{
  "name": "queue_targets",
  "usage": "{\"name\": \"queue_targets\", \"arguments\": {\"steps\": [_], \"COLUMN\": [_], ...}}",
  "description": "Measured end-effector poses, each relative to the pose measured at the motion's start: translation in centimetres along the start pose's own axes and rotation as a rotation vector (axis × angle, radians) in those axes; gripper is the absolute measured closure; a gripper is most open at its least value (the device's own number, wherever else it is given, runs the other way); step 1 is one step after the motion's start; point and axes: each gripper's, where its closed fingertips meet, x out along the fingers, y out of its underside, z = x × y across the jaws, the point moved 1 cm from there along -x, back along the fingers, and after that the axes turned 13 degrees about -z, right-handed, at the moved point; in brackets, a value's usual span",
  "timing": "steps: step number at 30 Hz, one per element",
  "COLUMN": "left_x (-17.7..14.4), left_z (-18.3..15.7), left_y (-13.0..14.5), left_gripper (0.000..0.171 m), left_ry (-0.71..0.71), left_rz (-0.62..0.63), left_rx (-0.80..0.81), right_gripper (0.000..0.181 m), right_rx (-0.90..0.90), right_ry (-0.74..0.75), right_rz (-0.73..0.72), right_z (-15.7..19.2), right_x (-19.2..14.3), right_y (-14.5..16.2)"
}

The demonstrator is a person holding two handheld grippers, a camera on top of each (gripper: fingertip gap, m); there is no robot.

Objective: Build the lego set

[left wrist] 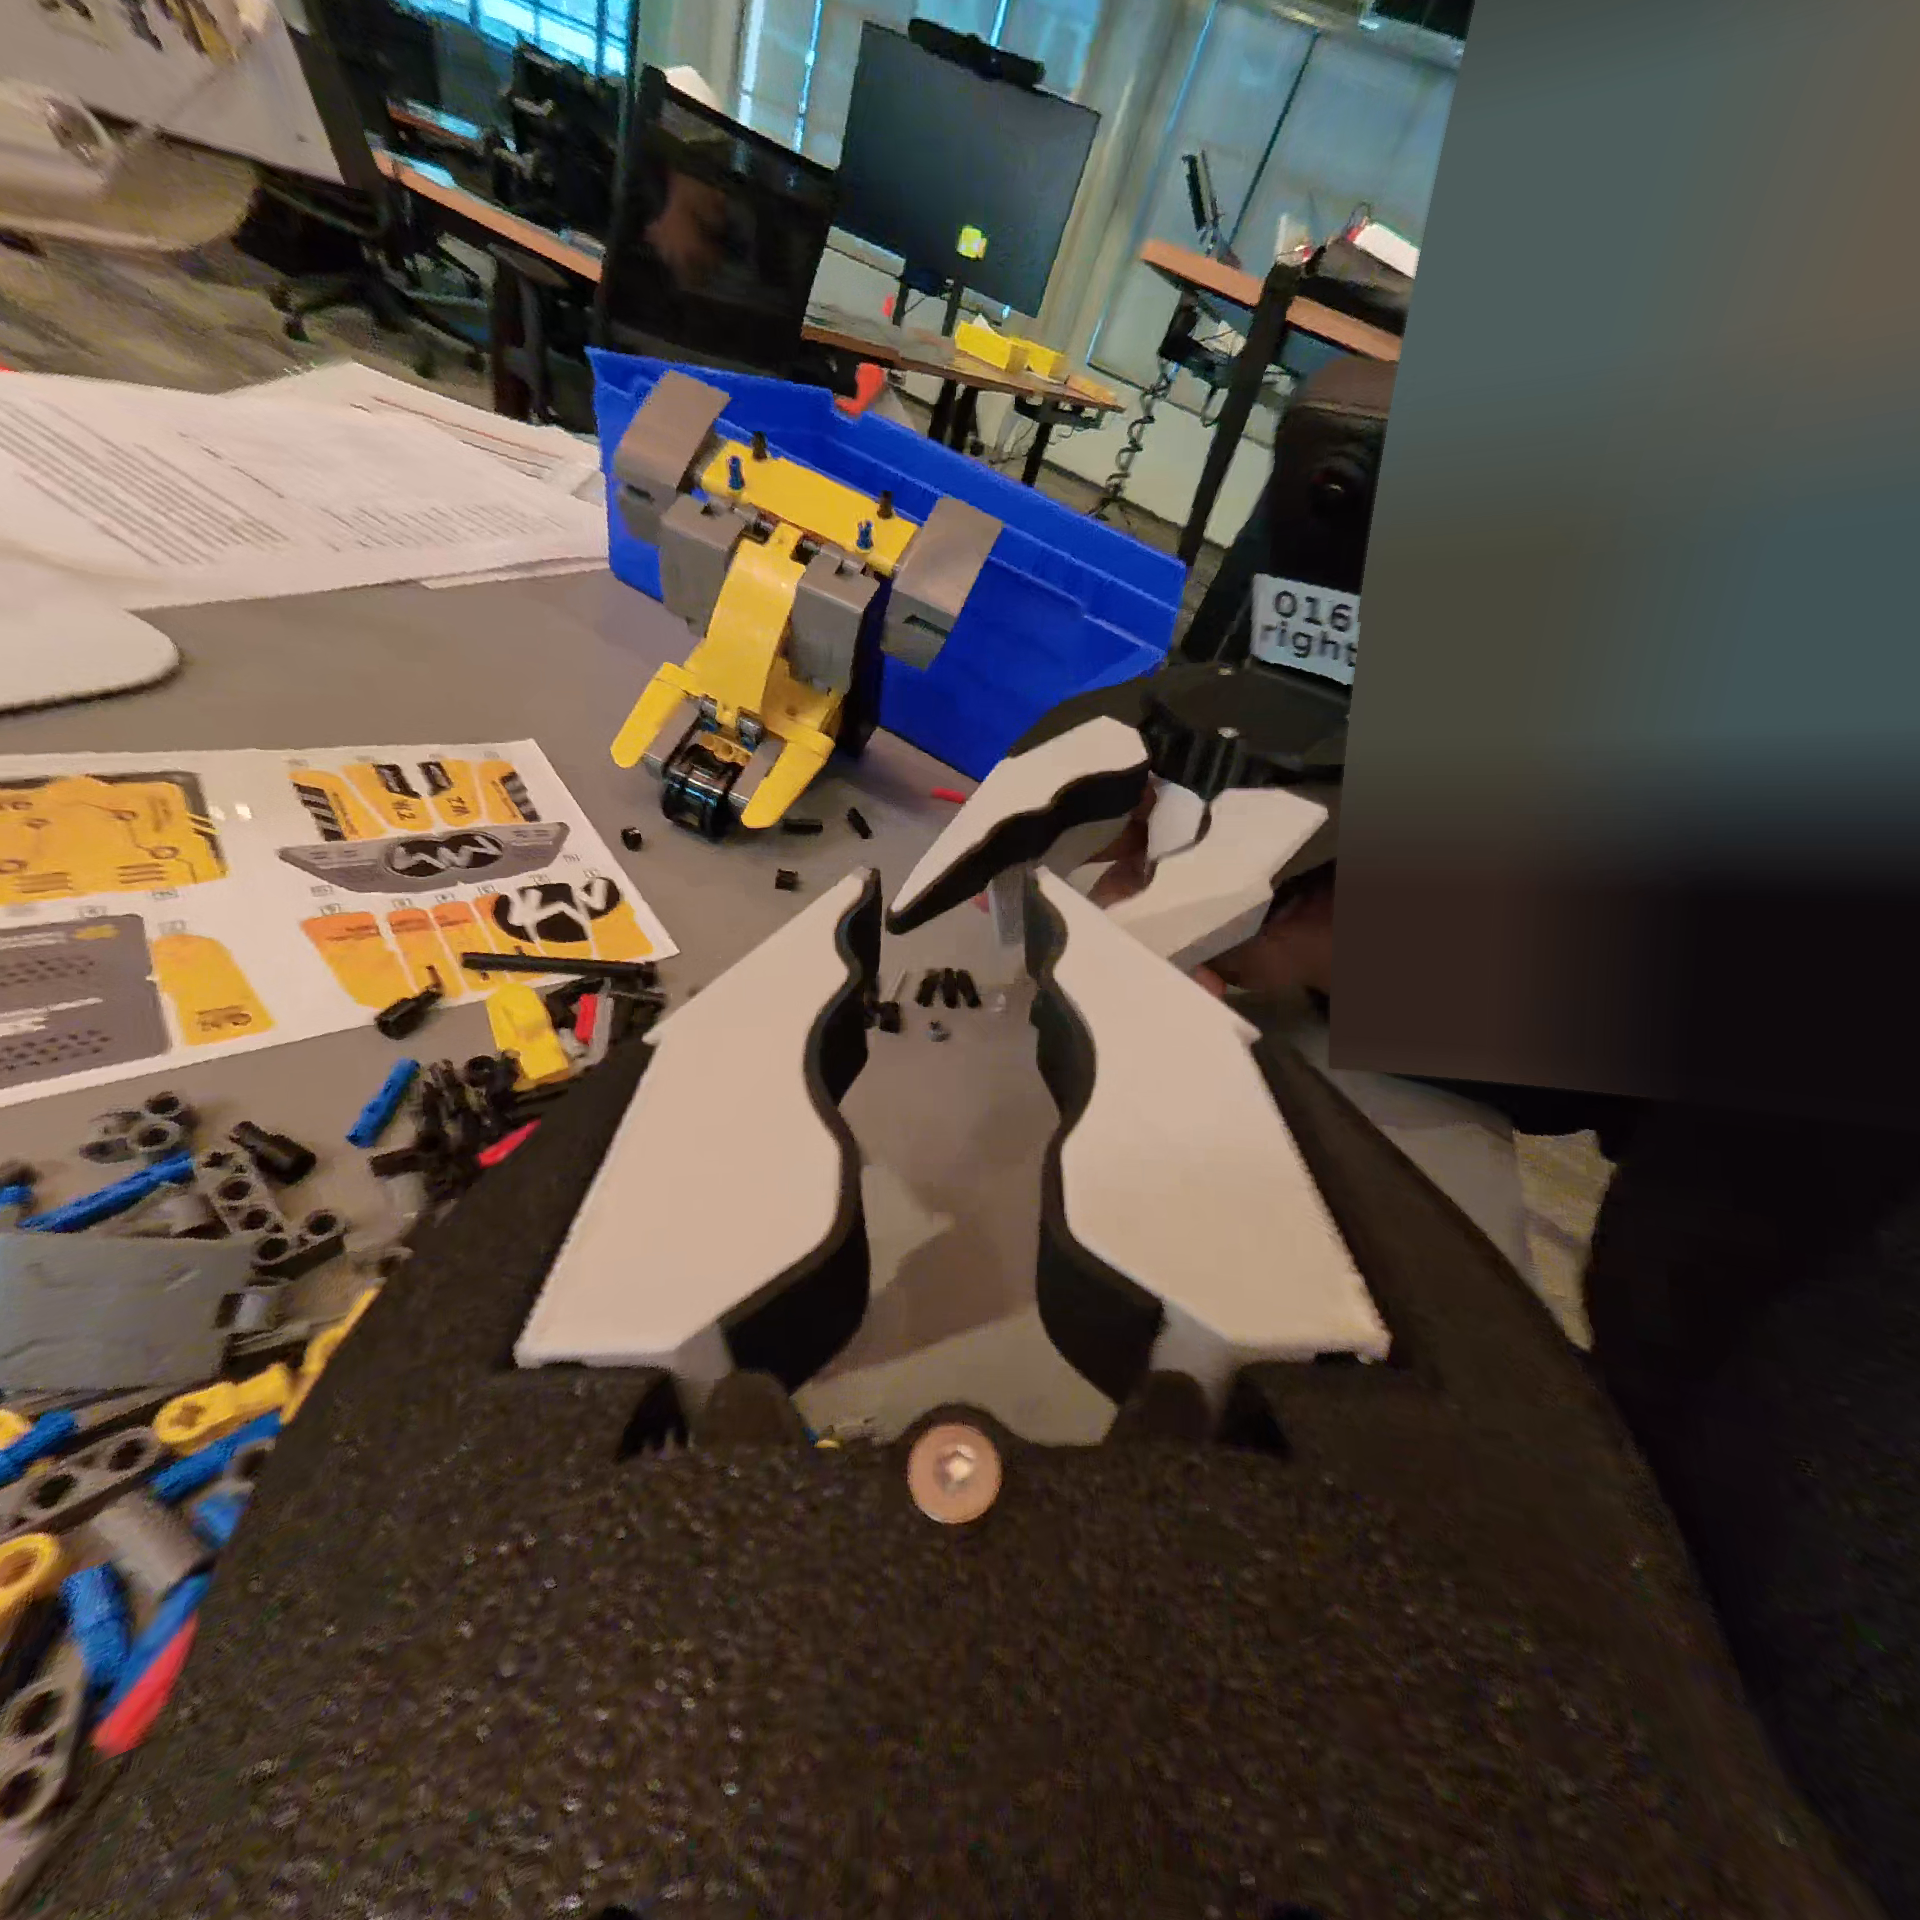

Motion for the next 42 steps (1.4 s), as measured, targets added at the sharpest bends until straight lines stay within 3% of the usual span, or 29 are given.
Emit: {"name": "queue_targets", "arguments": {"steps": [4, 9, 13, 16, 22, 27, 36, 42], "left_x": [0.1, -0.2, -0.4, -0.6, -1.4, -1.9, -1.0, -0.6], "left_z": [-1.4, -2.3, -2.4, -0.9, 0.7, 1.2, 0.3, -0.4], "left_y": [0.0, -1.0, -1.4, -1.8, -3.9, -4.3, -2.2, -1.1], "left_gripper": [0.139, 0.138, 0.138, 0.14, 0.142, 0.147, 0.149, 0.149], "left_ry": [0.096, 0.154, 0.142, 0.045, -0.01, -0.08, -0.059, -0.025], "left_rz": [-0.026, -0.077, -0.095, -0.107, -0.185, -0.2, -0.119, -0.086], "left_rx": [-0.167, -0.183, -0.131, -0.037, -0.048, 0.088, 0.235, 0.22], "right_gripper": [0.136, 0.134, 0.134, 0.135, 0.139, 0.149, 0.149, 0.149], "right_rx": [0.192, 0.011, -0.091, -0.107, -0.042, 0.04, -0.017, -0.101], "right_ry": [-0.079, -0.008, 0.003, 0.003, -0.028, -0.095, -0.06, 0.025], "right_rz": [-0.129, -0.058, -0.012, 0.026, 0.082, 0.127, 0.136, 0.088], "right_z": [0.4, -0.5, 0.5, 0.9, 1.7, 2.3, 1.8, 0.8], "right_x": [-0.6, -0.8, -0.2, 0.2, 0.4, 0.2, 0.3, 0.2], "right_y": [-2.3, -1.7, -1.2, -0.5, 0.6, 1.4, 1.7, 0.3]}}
